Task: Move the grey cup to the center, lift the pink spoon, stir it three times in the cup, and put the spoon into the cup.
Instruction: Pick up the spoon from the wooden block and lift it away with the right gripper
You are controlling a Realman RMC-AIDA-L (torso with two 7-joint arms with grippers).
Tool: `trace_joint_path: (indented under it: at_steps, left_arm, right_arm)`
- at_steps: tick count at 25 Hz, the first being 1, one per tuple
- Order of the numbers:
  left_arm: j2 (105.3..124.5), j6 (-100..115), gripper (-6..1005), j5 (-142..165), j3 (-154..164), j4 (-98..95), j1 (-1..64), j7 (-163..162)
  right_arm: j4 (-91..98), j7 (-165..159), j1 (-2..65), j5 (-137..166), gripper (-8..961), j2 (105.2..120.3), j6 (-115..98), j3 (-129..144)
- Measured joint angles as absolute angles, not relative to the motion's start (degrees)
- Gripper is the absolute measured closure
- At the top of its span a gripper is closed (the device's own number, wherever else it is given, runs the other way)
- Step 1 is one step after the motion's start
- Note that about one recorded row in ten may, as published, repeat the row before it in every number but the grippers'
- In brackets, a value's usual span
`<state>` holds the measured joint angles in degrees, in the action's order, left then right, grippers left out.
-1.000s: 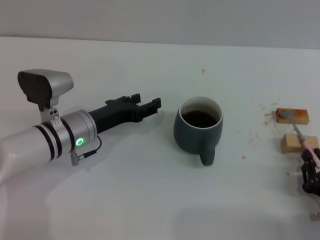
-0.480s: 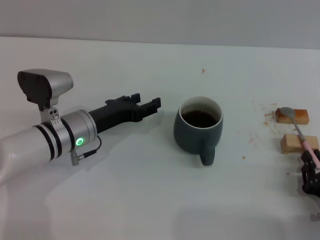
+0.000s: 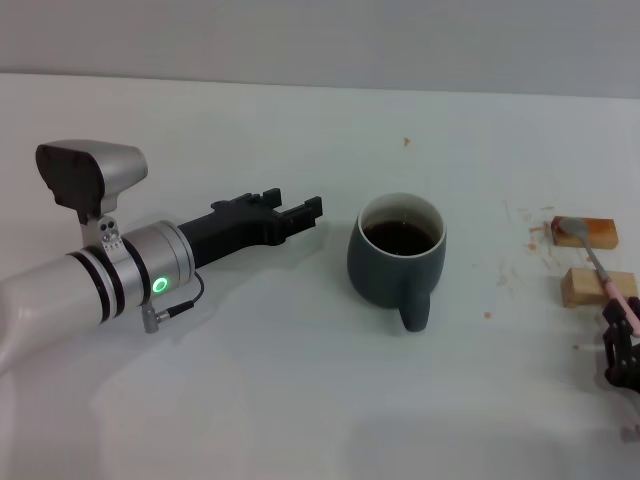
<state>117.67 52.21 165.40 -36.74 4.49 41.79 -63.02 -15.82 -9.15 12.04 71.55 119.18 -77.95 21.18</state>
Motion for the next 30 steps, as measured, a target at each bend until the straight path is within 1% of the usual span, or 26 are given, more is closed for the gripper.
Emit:
trace_joint_path:
  at_steps: [30]
  left_arm:
    - [117.68,52.24,277,165.23,-36.74,4.48,41.39,-63.01]
  right_arm:
    - [-14.52,-13.70,13.58,72.10,829,118.91,-83.06,21.71]
